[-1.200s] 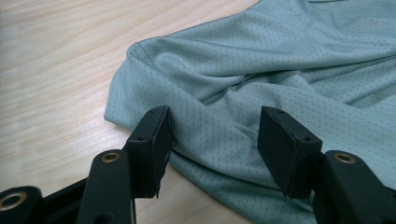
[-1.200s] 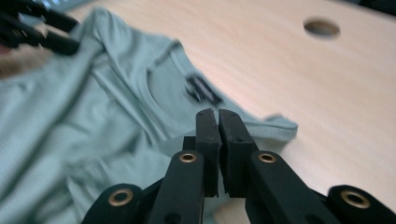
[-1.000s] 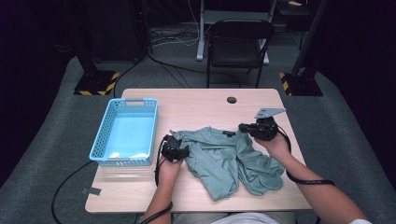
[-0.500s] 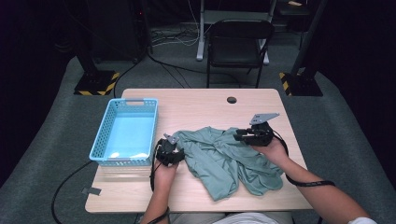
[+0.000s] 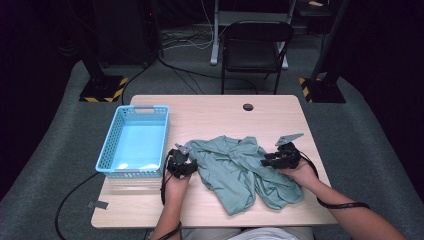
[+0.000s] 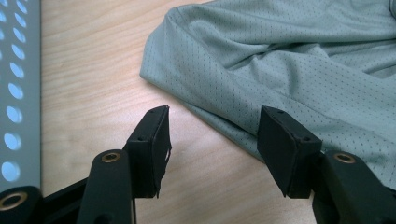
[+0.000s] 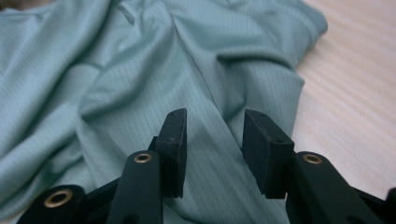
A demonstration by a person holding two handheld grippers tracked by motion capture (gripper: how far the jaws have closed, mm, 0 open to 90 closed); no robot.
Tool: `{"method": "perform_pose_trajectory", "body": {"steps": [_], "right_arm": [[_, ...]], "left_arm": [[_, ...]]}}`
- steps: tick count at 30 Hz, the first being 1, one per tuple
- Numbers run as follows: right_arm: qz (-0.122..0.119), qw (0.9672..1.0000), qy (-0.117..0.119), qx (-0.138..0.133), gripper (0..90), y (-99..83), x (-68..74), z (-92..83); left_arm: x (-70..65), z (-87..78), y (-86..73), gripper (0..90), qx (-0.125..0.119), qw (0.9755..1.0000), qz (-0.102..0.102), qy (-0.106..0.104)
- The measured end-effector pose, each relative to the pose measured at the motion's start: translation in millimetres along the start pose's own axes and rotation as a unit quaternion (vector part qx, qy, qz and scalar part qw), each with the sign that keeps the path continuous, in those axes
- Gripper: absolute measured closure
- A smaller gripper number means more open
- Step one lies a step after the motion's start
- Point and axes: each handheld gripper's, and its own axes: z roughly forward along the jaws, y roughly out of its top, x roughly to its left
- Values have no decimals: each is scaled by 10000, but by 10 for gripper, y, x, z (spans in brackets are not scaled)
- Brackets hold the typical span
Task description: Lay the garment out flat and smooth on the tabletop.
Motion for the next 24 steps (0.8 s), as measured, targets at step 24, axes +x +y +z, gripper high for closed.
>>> {"method": "perform_pose_trajectory", "body": {"steps": [24], "right_arm": [[373, 9799, -1100, -1621, 893, 3, -417, -1417]], "left_arm": [[-92, 221, 149, 654, -30, 9983, 240, -528]]}}
